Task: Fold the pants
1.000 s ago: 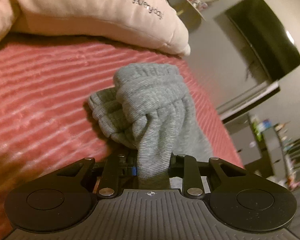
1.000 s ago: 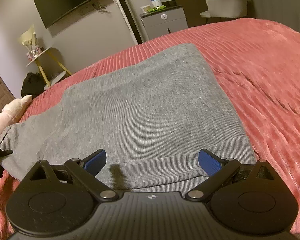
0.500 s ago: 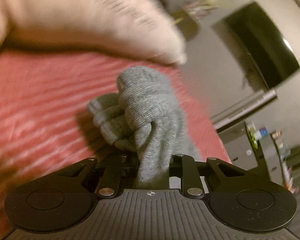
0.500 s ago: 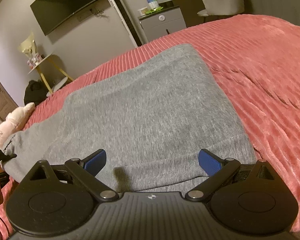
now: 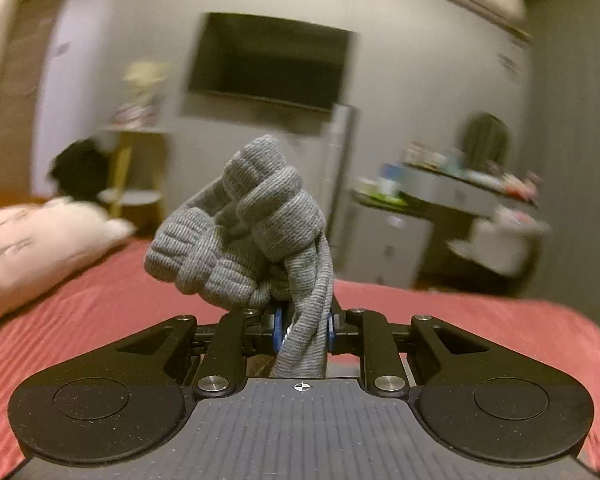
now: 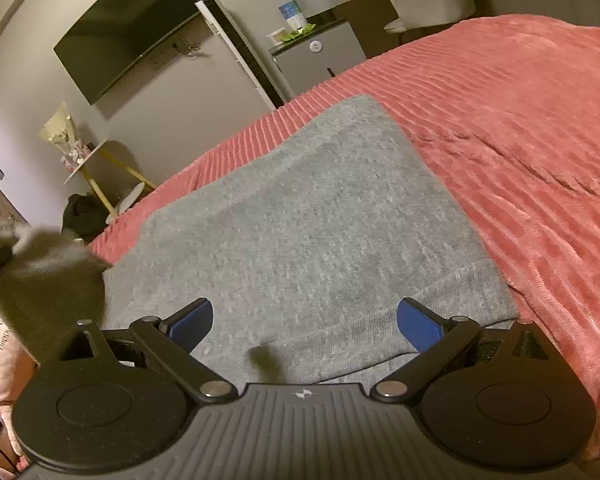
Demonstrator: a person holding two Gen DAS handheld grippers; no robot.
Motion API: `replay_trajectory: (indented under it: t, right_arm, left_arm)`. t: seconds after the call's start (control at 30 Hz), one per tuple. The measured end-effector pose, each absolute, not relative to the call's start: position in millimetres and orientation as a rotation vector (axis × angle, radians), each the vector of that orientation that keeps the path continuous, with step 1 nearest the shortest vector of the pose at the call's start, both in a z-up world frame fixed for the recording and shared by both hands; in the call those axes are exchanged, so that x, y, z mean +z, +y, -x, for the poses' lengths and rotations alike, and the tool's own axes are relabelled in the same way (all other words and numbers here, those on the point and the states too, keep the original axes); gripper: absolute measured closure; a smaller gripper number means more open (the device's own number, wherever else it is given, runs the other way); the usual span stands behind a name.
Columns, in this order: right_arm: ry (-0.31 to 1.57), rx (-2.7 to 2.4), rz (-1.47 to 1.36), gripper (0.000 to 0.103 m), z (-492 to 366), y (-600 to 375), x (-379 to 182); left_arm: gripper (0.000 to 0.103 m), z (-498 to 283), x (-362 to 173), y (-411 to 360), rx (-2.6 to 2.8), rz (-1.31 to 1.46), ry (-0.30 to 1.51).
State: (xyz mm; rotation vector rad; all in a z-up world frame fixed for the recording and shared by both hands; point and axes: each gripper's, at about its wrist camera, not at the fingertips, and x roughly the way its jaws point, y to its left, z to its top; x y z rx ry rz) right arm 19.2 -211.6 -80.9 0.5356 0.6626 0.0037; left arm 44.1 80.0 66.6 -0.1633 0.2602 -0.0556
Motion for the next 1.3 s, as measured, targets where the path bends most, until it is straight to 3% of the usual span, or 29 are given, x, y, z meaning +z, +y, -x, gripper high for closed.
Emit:
replay_trajectory:
  t: [0.23, 0.47, 0.57, 0.63, 0.7, 0.73, 0.87, 1.0, 1.2, 1.23, 1.3]
  right_arm:
    - [0.646, 0.012, -0.592, 0.004, -18.0, -218.2, -79.4]
    - [0.621, 0.021, -0.693, 0.004, -15.0, -231.1, -79.4]
    - [0.612, 0.027, -0.7, 0.01, -14.6, -230.9, -77.5]
    - [0.608, 0.046, -0.707, 0.018, -13.5, -230.4, -74.0]
    - [0.599, 0.084, -0.73, 0.021, -13.2, -228.4, -70.1]
    - [0.598, 0.11, -0.748, 0.021, -15.4, -226.6, -68.2]
    - [0.623, 0.183, -0.842, 0.019, -35.1, -218.7, -69.0]
    - [0.696, 0.203, -0.935, 0.011, -63.8, -206.1, -83.8]
    - [0.717, 0.175, -1.003, 0.011, -93.1, -187.5, -100.2]
    - [0.708, 0.169, -1.011, 0.013, -95.6, -184.8, -99.5]
    - [0.68, 0.166, -1.004, 0.045, -97.1, -179.9, -100.6]
  left_arm:
    - [0.081, -26.7, 34.7, -19.2, -0.233, -0.097, 0.358]
    - [0.069, -13.8, -10.5, -70.8, -0.317, -0.362, 0.489]
    - [0.062, -5.9, -22.3, -76.4, -0.331, -0.438, 0.528]
    - [0.05, 1.3, -11.4, -71.7, -0.356, -0.421, 0.519]
    - [0.019, 13.4, 10.7, -52.9, -0.375, -0.327, 0.485]
    - [0.015, 22.8, 16.8, -43.6, -0.362, -0.286, 0.46]
    - [0.008, 38.0, 37.2, -10.7, -0.192, -0.194, 0.425]
    - [0.009, 26.6, 20.0, 20.9, -0.004, -0.18, 0.496]
    - [0.012, -8.6, -0.3, 68.3, 0.016, 0.062, 0.666]
    - [0.012, -3.8, 0.6, 76.4, 0.003, 0.125, 0.665]
    - [0.012, -10.0, 2.5, 87.4, -0.006, 0.225, 0.673]
